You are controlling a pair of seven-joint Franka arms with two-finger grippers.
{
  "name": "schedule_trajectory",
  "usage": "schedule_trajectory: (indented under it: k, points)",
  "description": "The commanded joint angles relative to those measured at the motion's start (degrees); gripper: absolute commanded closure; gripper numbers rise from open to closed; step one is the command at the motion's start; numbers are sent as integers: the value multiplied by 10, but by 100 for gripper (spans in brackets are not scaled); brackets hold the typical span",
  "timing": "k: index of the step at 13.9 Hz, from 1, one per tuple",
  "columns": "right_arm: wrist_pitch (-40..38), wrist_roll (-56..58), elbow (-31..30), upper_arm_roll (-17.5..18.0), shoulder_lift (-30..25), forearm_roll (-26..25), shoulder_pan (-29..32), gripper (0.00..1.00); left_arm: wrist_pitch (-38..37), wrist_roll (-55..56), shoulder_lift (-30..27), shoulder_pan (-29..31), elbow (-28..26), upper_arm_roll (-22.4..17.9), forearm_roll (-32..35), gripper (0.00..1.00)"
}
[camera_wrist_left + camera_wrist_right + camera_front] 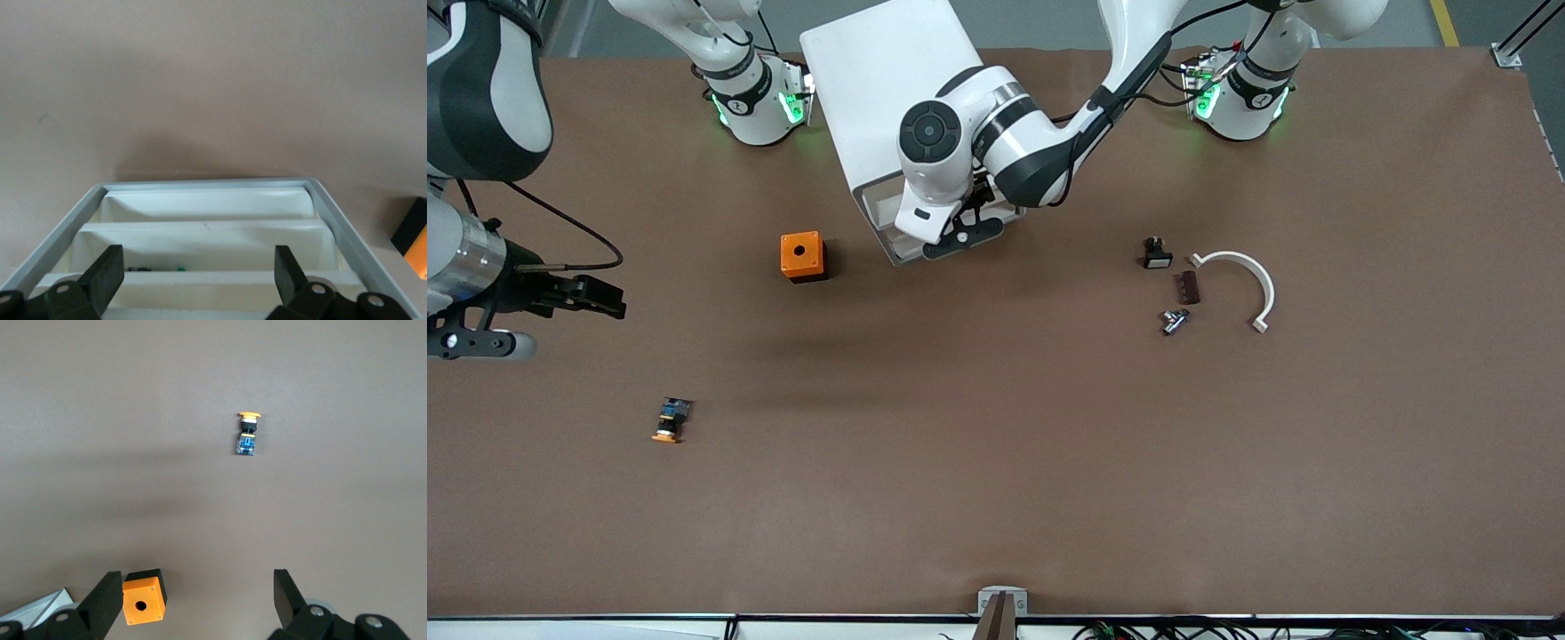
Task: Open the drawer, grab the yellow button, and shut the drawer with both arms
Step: 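Push the drawer closed with the left gripper while the right gripper withdraws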
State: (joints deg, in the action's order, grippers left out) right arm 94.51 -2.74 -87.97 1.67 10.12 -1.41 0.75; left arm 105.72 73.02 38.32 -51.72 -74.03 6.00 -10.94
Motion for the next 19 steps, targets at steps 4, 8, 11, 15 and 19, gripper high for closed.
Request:
schedule_trajectory:
  k: [4, 8, 11, 15, 19]
  points:
    - [-3, 1, -7, -3, -12, -2, 0, 0, -19, 7, -14, -3, -11, 15, -22, 1]
    - [-13, -3, 32, -4, -8, -10, -1, 0, -25, 5, -14, -3, -10, 16, -50, 1]
    - [-45, -2, 54, -5, -7, -4, 3, 0, -26, 5, -13, -2, -10, 23, -65, 1]
    - [-80, -5, 63, -7, -12, 0, 5, 0, -31, 4, -11, 2, -10, 23, -116, 1]
    - [-122, -10, 63, -7, -19, -1, 4, 0, -31, 2, -9, 8, -10, 23, -137, 1]
